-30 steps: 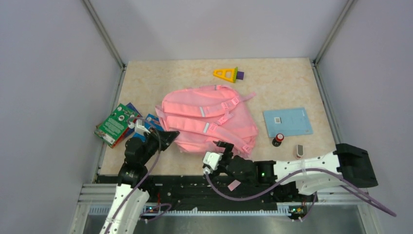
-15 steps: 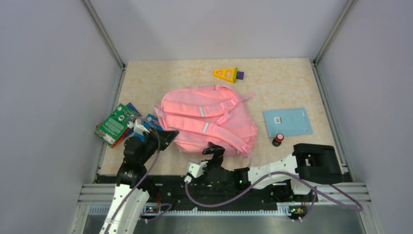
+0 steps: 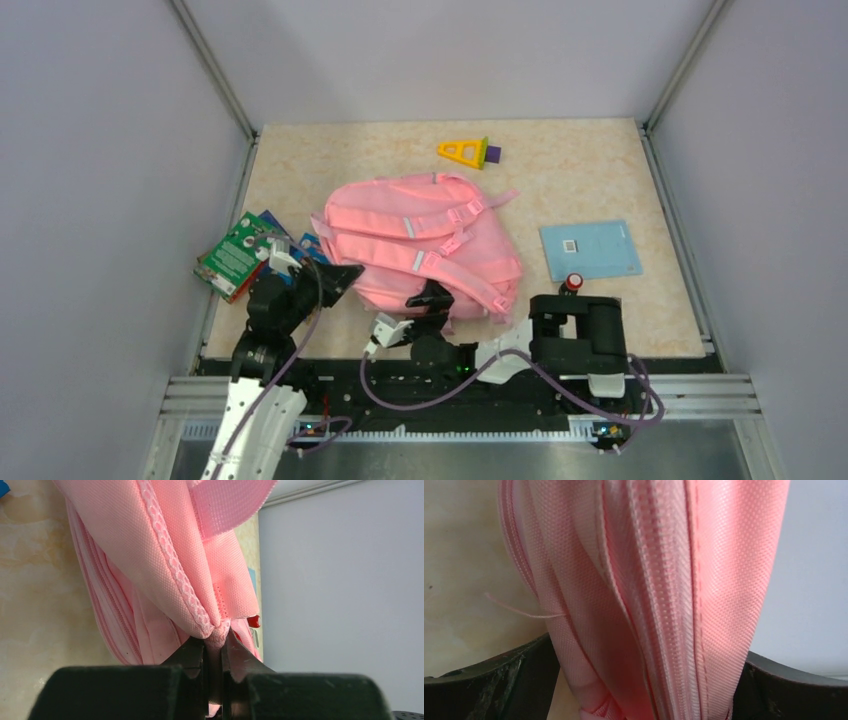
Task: Pack the student bag
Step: Adjust the student bag at the center of the board.
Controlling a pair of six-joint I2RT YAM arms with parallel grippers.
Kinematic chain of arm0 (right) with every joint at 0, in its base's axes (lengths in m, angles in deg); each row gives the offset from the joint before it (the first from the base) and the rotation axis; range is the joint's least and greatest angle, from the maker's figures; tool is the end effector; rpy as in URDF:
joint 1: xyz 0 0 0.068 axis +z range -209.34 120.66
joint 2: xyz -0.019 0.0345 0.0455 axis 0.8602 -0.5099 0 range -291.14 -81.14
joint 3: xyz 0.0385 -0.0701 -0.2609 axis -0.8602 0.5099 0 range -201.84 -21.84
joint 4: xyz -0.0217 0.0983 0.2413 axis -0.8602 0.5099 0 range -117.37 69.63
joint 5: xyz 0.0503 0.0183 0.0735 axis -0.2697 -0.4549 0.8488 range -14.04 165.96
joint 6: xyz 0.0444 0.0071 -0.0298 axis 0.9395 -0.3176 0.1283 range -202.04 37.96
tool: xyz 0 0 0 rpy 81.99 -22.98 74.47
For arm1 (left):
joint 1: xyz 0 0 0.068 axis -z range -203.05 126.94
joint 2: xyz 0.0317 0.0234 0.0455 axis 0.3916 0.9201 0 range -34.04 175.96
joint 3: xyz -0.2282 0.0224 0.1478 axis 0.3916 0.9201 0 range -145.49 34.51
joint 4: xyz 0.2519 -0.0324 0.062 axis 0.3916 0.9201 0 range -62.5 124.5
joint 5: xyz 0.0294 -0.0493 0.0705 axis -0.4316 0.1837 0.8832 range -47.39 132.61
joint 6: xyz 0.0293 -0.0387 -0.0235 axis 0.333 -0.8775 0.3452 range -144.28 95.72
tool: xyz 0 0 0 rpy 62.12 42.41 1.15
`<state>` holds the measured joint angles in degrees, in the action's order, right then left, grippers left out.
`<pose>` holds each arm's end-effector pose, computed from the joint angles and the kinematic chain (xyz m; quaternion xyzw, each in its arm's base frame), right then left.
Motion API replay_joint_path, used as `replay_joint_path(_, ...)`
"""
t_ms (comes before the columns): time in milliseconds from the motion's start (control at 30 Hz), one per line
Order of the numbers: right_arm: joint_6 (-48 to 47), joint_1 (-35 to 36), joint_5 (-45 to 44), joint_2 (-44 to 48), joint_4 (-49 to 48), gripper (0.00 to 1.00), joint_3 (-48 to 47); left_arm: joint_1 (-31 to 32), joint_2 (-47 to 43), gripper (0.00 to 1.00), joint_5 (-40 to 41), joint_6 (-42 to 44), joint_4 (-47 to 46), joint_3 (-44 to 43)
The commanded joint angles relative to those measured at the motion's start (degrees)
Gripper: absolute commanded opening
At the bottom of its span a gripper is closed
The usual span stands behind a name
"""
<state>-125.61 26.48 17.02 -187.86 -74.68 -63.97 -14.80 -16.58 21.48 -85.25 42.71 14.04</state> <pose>0.0555 0.3403 0.1434 -0.5092 0.5633 -0.1836 0.6242 0.1114 -0.0290 0.2429 -0.2365 0.7367 -0.4680 0.4270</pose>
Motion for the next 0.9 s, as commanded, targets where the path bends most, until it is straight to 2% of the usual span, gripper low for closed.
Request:
replay_joint_path(0,-8.40,-2.95,-4.40,-2.68,-18.73,0.99,-1.57,-0.25,-0.43,0.00,-3.16,-1.87,-5.59,-7.50)
replay_joint_path(33,-8.99,-3.37,-4.26,-2.66,-19.91,0.98,-1.75,-0.25,-0.43,0.00,-3.40,-1.79,-4.94,-8.04)
replay_joint_path(67,-9.37,-3.72,-4.04,-2.44,-20.72,0.92,-1.87,-0.25,-0.50,0.00,-3.46,-1.79,-4.39,-8.62)
replay_joint_path(133,-10.10,-4.26,-3.18,-1.71,-22.74,0.73,-1.83,-0.25,-0.73,0.00,-3.49,-1.83,-3.90,-9.24)
replay_joint_path(233,-10.85,-4.61,-2.24,0.11,-24.43,0.26,-1.33,-0.25,-0.81,0.00,-3.32,-1.28,-3.94,-9.52)
replay_joint_path(300,-10.91,-4.67,-1.80,1.93,-24.39,0.08,-0.85,-0.25,-0.48,0.00,-3.33,1.22,-3.56,-10.35)
replay_joint_path(333,-10.62,-4.68,-1.84,3.13,-24.22,0.00,-0.52,-0.25,-0.18,0.11,-3.71,3.85,-2.76,-11.39)
replay_joint_path(367,-10.08,-4.63,-1.88,4.47,-23.81,0.00,-0.05,-0.25,0.28,0.30,-3.80,6.59,-1.37,-12.97)
replay_joint_path(433,-7.52,-4.87,-1.90,8.87,-21.42,0.00,1.00,-0.25,1.34,0.82,-3.83,14.15,2.30,-17.44)
replay_joint_path(467,-5.31,-5.05,-1.65,11.19,-19.30,0.00,1.38,-0.25,1.87,0.92,-3.66,18.25,5.27,-20.34)
replay_joint_path(600,7.07,-6.31,2.34,23.08,-4.04,0.00,1.28,-0.25,3.69,0.95,-3.05,35.08,10.63,-32.24)
replay_joint_path(667,17.43,-7.97,7.12,30.15,8.93,0.00,-0.41,-0.25,4.82,0.96,-4.47,40.38,11.23,-36.71)
replay_joint_path(767,30.43,-11.96,17.41,39.86,22.94,0.00,-3.66,-0.25,7.83,0.97,-5.22,46.60,13.60,-42.08)
replay_joint_path(867,40.21,-16.78,28.32,47.85,32.64,0.00,-6.33,-0.25,9.86,0.98,2.44,47.90,14.46,-42.40)
